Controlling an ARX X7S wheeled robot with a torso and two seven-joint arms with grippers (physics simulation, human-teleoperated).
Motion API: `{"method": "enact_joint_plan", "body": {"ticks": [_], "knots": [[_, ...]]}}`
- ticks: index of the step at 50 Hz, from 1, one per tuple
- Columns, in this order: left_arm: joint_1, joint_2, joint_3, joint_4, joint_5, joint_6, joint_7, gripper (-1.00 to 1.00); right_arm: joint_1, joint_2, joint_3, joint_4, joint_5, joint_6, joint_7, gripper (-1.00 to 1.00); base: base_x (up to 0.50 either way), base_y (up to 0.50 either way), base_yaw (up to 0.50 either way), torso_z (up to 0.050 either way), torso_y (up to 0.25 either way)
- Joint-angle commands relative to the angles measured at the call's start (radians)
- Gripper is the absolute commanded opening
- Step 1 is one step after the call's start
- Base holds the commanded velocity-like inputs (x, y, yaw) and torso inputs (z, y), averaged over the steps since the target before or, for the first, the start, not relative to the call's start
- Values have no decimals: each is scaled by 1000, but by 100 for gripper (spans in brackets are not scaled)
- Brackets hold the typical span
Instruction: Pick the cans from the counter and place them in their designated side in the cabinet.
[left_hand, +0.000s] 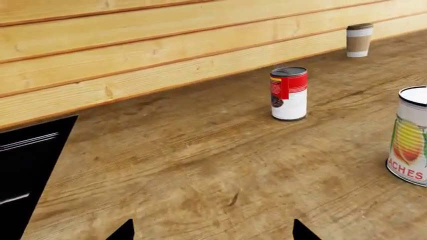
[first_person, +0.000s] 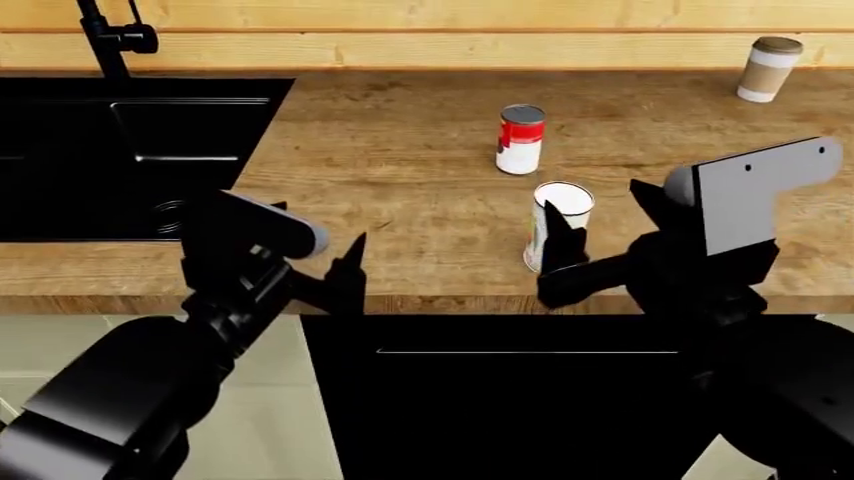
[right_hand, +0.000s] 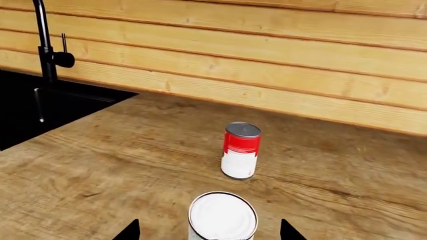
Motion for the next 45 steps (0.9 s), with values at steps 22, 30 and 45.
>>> {"method": "enact_joint_plan", "body": {"ticks": [22, 30, 45], "knots": [[-29, -6, -1, 14, -18, -17, -10, 100, 56, -35, 74, 86, 165, 164, 94, 100, 0, 0, 0, 0, 0], [-26, -9, 4, 16, -18, -7, -10, 100, 46, -23, 59, 109, 182, 142, 104, 100, 0, 0, 0, 0, 0], [-28, -4, 8, 7, -19, 8, -16, 100, 27, 15, -4, 137, 138, 40, 86, 100, 0, 0, 0, 0, 0]]}}
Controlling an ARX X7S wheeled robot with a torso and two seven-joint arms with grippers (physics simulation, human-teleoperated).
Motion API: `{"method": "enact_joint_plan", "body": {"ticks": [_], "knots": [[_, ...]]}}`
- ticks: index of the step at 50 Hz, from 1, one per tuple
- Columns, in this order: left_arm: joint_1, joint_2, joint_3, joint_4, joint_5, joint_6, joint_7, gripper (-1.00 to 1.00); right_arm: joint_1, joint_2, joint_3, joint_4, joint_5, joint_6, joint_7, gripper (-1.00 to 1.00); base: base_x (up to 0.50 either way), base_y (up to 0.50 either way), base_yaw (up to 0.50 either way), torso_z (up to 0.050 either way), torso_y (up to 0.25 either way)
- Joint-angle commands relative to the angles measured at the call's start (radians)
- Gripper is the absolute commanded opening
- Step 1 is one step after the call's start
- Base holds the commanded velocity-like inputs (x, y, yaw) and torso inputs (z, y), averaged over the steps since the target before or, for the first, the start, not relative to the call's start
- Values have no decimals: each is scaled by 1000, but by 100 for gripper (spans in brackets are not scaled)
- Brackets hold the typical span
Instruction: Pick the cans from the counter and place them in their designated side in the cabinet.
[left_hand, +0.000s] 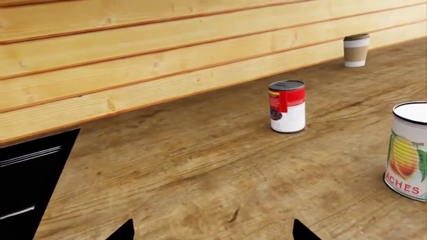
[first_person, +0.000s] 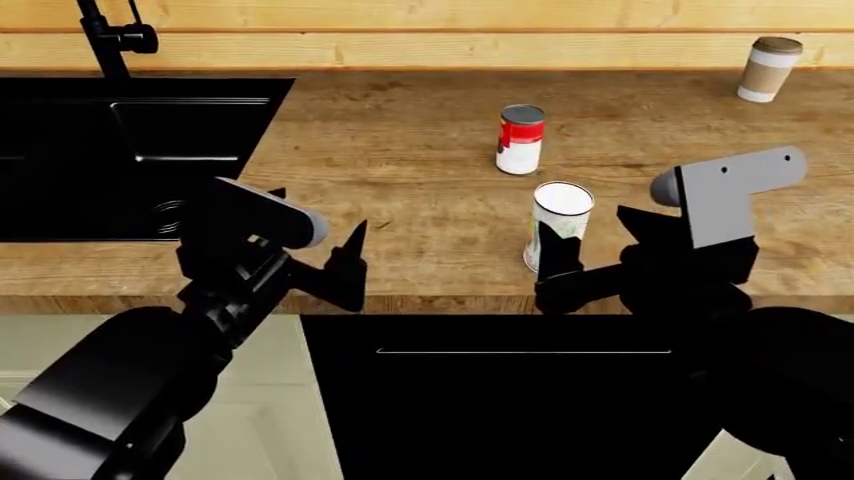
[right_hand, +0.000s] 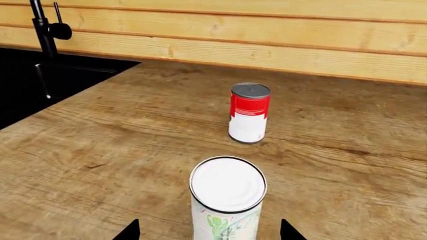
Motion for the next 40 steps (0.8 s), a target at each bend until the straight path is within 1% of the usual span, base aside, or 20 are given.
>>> {"method": "enact_joint_plan", "body": {"ticks": [1, 17, 40], "knots": [[2, 2, 4, -8, 0, 13, -4, 100, -14, 23, -43, 27, -22, -67, -13, 100, 0, 0, 0, 0, 0], [1, 3, 5, -25, -2, 25, -8, 100, -32, 12, -95, 140, -98, -210, -65, 100, 0, 0, 0, 0, 0], [-1, 1, 0, -38, -11, 34, -14, 100, -43, 13, -175, 256, -184, -336, -122, 100, 0, 0, 0, 0, 0]]}}
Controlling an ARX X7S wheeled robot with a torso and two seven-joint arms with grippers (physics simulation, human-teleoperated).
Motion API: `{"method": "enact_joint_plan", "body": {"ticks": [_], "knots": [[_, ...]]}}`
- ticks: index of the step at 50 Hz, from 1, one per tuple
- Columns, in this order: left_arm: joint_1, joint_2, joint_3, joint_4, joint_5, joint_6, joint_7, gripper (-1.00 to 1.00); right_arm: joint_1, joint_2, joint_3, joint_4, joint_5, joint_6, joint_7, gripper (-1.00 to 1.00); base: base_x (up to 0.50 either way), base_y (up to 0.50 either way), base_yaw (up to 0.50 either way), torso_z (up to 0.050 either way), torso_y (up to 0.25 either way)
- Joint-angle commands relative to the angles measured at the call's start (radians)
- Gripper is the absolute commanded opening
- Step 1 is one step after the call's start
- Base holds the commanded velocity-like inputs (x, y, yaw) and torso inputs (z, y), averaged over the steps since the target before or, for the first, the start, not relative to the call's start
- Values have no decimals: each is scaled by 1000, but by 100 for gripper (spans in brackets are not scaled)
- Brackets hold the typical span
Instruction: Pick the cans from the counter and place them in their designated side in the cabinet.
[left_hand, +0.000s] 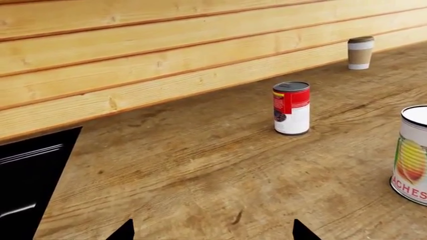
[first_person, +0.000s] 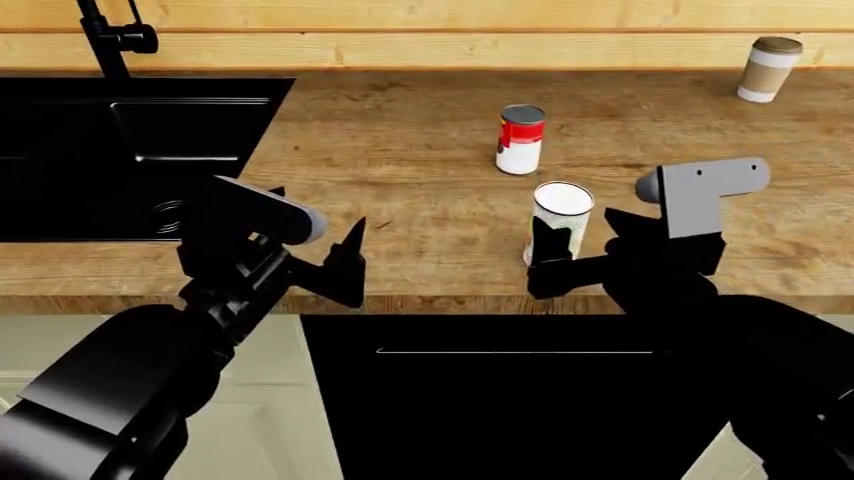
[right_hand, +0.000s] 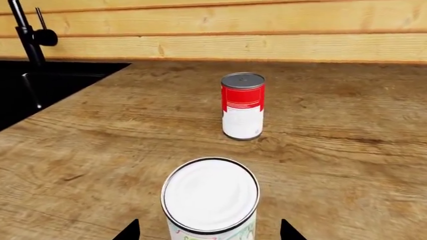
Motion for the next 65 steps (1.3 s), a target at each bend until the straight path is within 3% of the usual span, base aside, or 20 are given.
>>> {"method": "enact_joint_plan", "body": {"ticks": [1, 20, 29, 30, 37, 46, 54, 65], "knots": [[0, 0, -1, -8, -3, 7, -3, 100, -4, -1, -39, 62, -40, -63, -31, 100, 0, 0, 0, 0, 0], [-6, -1, -3, -11, -12, 11, -7, 100, 46, -26, -121, 244, -120, -178, -102, 100, 0, 0, 0, 0, 0], [-7, -1, -6, -7, -20, 10, -9, 100, 102, -63, -171, 427, -173, -277, -175, 100, 0, 0, 0, 0, 0], [-7, -1, -5, -7, -20, 11, -9, 100, 106, -68, -175, 444, -177, -288, -184, -100, 0, 0, 0, 0, 0], [-10, -2, -4, -12, -20, 16, -10, 100, 92, -55, -207, 412, -188, -310, -209, -100, 0, 0, 0, 0, 0], [-6, -2, -4, -15, -19, 25, -16, 100, 19, 10, -216, 145, -172, -236, -133, -100, 0, 0, 0, 0, 0], [-17, -8, -24, -17, -28, 17, -21, 100, 120, -11, -51, -36, 12, -15, -2, -100, 0, 0, 0, 0, 0], [-13, -30, -45, -22, -26, 25, -25, 100, 199, -3, 80, -147, 130, 113, 109, -100, 0, 0, 0, 0, 0]]}}
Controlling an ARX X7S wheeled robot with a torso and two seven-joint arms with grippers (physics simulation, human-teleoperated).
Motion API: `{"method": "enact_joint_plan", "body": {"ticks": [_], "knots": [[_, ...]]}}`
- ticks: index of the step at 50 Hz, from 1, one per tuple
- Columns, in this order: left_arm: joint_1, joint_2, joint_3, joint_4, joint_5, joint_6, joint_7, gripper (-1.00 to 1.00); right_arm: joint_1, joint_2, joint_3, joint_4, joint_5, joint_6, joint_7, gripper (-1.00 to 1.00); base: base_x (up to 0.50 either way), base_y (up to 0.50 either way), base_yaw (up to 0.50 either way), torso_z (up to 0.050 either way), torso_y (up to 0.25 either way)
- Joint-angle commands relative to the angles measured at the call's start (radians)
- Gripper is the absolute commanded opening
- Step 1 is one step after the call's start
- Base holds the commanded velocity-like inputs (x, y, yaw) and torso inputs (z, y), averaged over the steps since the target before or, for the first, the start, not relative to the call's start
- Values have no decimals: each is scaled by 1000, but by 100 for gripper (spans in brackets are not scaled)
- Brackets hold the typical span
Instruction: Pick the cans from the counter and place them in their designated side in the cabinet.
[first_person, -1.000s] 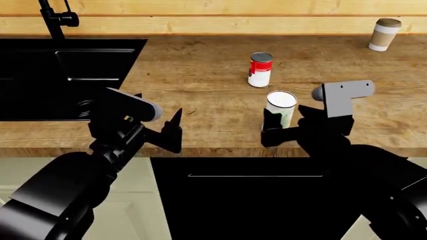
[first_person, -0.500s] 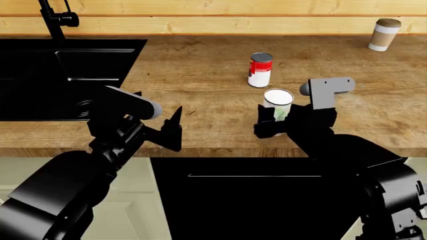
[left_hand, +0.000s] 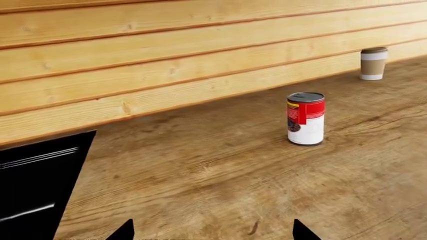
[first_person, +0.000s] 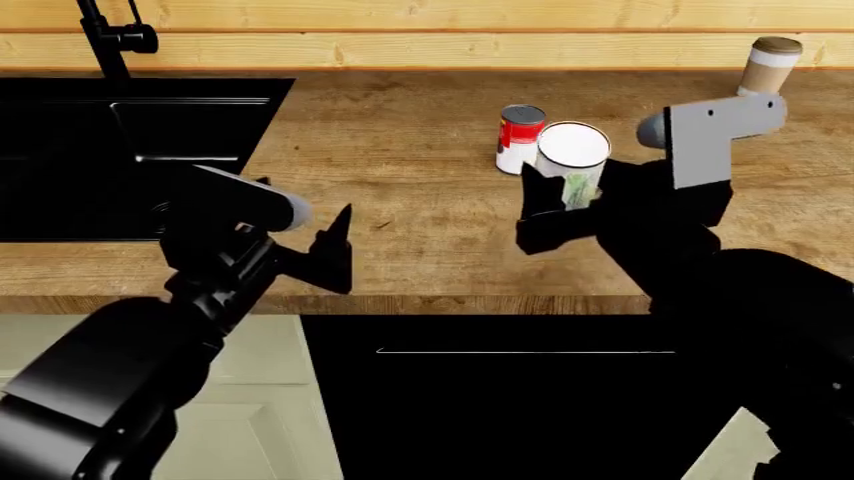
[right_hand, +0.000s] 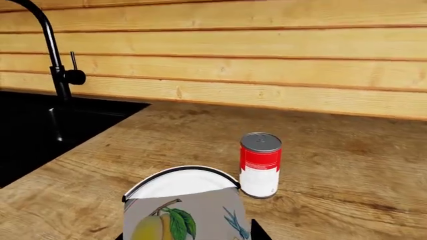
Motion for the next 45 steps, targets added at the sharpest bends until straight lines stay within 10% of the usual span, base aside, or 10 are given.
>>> {"method": "enact_joint_plan", "body": {"ticks": [1, 45], "knots": [[-1, -16, -22, -3, -4, 1, -5, 100, 65, 17, 119, -142, 100, 130, 95, -100, 0, 0, 0, 0, 0], [19, -41, -68, 63, -98, -71, 9, 100, 60, 44, 80, -137, 90, 84, 112, -100, 61, 462, 0, 0, 1]]}}
